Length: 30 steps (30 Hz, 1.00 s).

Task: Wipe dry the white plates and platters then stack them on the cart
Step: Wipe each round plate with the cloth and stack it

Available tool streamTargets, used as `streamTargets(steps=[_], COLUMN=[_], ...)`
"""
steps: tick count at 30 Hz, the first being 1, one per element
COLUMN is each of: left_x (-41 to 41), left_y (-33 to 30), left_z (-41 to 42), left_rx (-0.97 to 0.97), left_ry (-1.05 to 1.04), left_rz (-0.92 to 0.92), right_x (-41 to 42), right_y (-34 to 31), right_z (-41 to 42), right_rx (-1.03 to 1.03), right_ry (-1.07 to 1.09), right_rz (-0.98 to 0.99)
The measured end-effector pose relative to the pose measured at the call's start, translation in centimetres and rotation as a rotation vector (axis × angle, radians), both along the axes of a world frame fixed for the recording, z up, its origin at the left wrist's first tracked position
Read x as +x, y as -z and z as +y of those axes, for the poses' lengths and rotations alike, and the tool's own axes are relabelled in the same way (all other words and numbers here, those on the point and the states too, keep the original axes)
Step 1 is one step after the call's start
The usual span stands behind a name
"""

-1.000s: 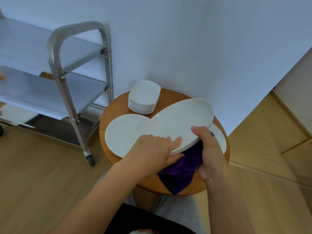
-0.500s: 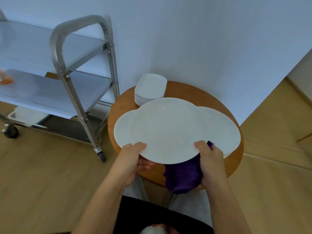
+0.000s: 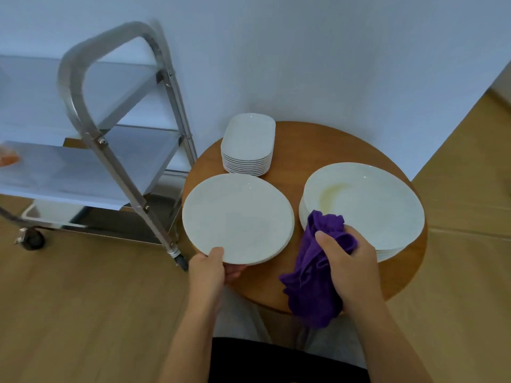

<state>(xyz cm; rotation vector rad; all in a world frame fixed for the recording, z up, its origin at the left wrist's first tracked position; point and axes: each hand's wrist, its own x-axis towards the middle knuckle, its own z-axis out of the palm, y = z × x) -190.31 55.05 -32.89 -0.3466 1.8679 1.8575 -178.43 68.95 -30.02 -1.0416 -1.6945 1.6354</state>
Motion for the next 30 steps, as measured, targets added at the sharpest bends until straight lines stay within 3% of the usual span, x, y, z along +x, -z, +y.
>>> streamTargets(steps=[4, 11, 23, 30], left_x=[-1.3, -3.1, -3.7, -2.8], left_y=[1.3, 2.5, 2.9, 1.5], left_z=[0.2, 0.4, 0.0, 0.4], left_rx=[-0.110, -0.534, -1.035, -1.117], left_ry=[0.028, 0.229, 0.426, 0.547], left_rz=[0.013, 0.196, 0.310, 0.306], right_x=[0.0, -0.8, -1.6, -1.4], right_y=[0.6, 1.1, 1.6, 0.9], right_z=[-0.1, -0.1, -0.7, -0.6], right_rx=[-0.013, -0.026, -0.015, -0.006], right_ry=[-0.001, -0.007, -0.014, -0.012], right_rz=[0.015, 0.033, 0.023, 0.042])
